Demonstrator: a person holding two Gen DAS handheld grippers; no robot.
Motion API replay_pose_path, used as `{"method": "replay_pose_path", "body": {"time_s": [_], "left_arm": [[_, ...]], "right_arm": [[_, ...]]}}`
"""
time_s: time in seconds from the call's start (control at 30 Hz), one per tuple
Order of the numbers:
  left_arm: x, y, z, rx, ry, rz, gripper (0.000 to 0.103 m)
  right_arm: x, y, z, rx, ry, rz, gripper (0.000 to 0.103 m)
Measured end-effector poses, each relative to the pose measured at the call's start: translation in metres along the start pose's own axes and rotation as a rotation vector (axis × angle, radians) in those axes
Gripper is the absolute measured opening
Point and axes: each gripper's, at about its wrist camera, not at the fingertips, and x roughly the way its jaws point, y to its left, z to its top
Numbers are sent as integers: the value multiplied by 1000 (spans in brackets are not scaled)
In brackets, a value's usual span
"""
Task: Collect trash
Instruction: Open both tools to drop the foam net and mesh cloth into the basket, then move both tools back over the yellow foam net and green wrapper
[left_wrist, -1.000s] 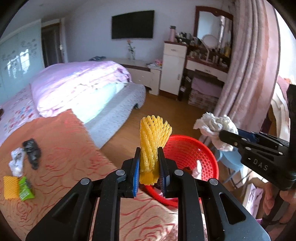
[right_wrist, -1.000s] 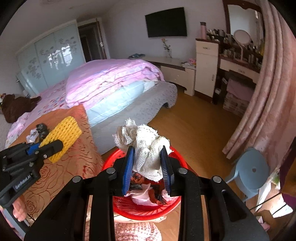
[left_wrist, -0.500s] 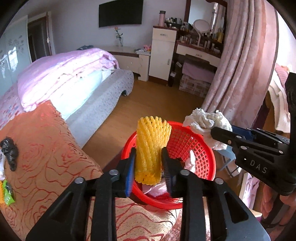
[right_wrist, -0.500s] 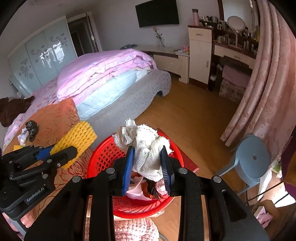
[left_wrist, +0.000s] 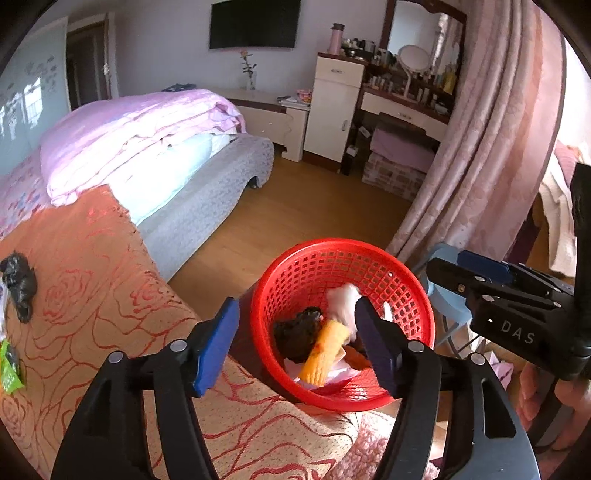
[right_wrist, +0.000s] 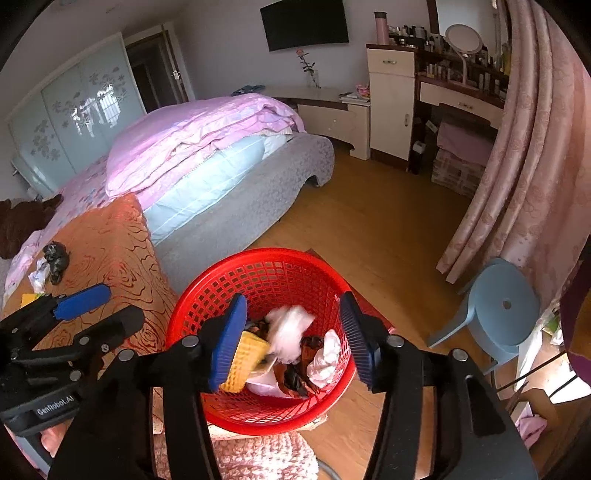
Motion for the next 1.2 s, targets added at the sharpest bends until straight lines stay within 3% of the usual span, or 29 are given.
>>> {"method": "replay_pose_path", "body": {"time_s": [0.77,1.2], "left_arm": [[-43,34,-13,-59,-87,158,69],[-91,86,-25,-160,-147,294,69]], "right_arm": [[-10,26,-3,-71,-34,30,54],[-16,74,-8,-159,-53,76,58]]}}
